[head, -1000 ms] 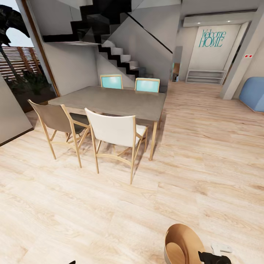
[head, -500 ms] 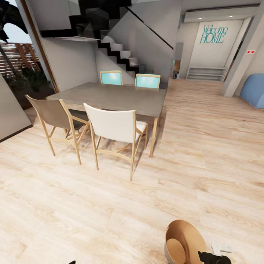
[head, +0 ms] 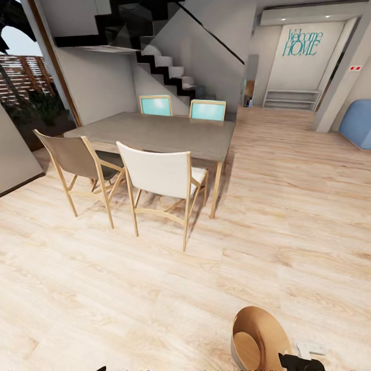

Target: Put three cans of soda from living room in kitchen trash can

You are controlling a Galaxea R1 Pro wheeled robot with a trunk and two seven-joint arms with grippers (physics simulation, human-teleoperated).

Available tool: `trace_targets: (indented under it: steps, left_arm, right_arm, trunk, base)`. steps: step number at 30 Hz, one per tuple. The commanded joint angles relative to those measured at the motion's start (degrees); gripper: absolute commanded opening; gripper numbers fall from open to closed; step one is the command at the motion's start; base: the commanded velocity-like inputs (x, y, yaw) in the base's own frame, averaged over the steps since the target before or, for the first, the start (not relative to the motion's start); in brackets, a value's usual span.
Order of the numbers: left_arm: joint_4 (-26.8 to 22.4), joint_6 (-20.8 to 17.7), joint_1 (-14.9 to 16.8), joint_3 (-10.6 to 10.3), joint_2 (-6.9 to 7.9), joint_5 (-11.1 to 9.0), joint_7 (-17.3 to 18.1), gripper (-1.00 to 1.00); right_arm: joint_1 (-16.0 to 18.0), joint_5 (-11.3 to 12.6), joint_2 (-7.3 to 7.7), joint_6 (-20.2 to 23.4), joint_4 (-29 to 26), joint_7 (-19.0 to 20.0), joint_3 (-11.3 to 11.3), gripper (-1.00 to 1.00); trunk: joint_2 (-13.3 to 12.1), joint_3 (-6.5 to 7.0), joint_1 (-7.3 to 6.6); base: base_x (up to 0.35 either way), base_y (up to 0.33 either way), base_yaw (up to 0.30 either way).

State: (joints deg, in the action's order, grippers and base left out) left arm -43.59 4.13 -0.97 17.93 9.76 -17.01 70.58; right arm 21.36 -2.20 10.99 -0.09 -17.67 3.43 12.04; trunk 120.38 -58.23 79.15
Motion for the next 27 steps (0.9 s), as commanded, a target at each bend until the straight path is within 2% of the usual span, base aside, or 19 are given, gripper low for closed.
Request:
trace_targets:
  steps: [1,12,22,27]
  left_arm:
    - [0.0,0.0,0.0,0.0,0.00,0.0,0.0,1.00]
    - [0.0,0.0,0.0,0.0,0.00,0.0,0.0,1.00]
    - [0.0,0.1,0.0,0.0,0.00,0.0,0.0,1.00]
    - [0.0,0.1,0.0,0.0,0.00,0.0,0.0,1.00]
  right_arm:
    - [0.0,0.0,0.00,0.0,0.0,0.0,0.0,1.00]
    - [0.0,0.0,0.00,0.0,0.0,0.0,0.0,1.00]
    - [0.0,0.0,0.00,0.0,0.0,0.0,0.0,1.00]
    - [0.0,0.0,0.00,0.0,0.0,0.1,0.0,1.00]
  trunk:
    - [0.0,-0.09,0.00]
    - [0.0,-1.07,0.00]
    - [0.0,-1.30,0.00]
    - [2.0,-2.42,1.10]
  base:
    - [0.000,0.000,0.000]
    - [0.000,0.000,0.000]
    - [0.000,0.000,0.000]
    - [0.000,0.000,0.000]
